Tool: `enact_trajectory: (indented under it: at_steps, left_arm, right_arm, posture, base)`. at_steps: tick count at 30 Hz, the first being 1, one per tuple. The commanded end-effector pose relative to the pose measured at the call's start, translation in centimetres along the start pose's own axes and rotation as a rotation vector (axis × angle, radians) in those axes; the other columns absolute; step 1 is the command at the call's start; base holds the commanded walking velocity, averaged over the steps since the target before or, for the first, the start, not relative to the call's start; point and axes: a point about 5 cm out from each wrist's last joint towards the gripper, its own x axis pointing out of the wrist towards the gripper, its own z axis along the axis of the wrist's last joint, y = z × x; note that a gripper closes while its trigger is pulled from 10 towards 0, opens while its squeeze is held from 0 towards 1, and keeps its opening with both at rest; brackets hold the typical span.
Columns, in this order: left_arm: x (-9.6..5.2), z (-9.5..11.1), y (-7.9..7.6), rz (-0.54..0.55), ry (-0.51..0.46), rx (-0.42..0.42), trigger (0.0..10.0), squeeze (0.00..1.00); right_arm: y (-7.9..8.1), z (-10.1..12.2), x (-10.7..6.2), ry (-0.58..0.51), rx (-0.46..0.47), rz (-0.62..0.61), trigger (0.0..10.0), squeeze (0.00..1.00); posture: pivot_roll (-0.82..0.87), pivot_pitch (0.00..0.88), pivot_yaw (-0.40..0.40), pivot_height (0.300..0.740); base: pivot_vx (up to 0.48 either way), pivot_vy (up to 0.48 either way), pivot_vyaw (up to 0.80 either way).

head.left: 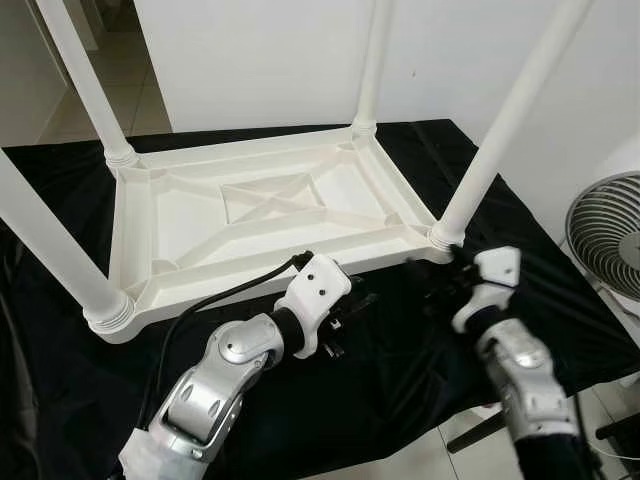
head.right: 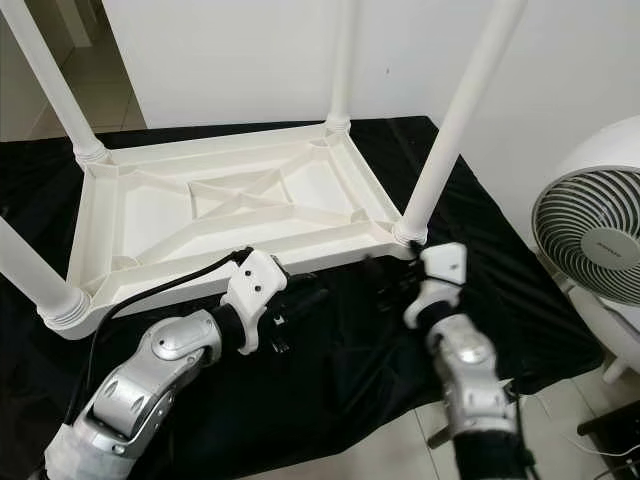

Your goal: Building children table

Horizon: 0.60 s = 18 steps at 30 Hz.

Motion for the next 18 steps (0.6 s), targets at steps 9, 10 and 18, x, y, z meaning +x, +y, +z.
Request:
enact_trajectory:
  at_steps: [9,10,18]
  left_arm:
    - [0.0,-1.9,3.3,0.154,0.134,0.099,10.0,0.0]
    - [0.0,-2.2,3.9,0.184,0.156,0.117,10.0,0.0]
    - [0.2,-3.1,6.4,0.274,0.23,0.189,10.0,0.0]
  right_arm:
    - [2.9,1.4,-1.4,-0.05,0.086,0.142,10.0,0.0]
    - [3.0,1.6,-1.7,-0.055,0.099,0.144,10.0,0.0]
    - [2.8,2.4,-3.2,-0.062,0.125,0.127,10.0,0.0]
  posture:
    - [0.01,0.115,0.04,0.74]
    - [0.01,0.12,0.045,0.74]
    - [-0.03,0.135,0.061,0.74]
  base:
    - [0.0,0.0,0.0]
    - [0.0,0.0,0.0]
    - [0.0,0.0,0.0]
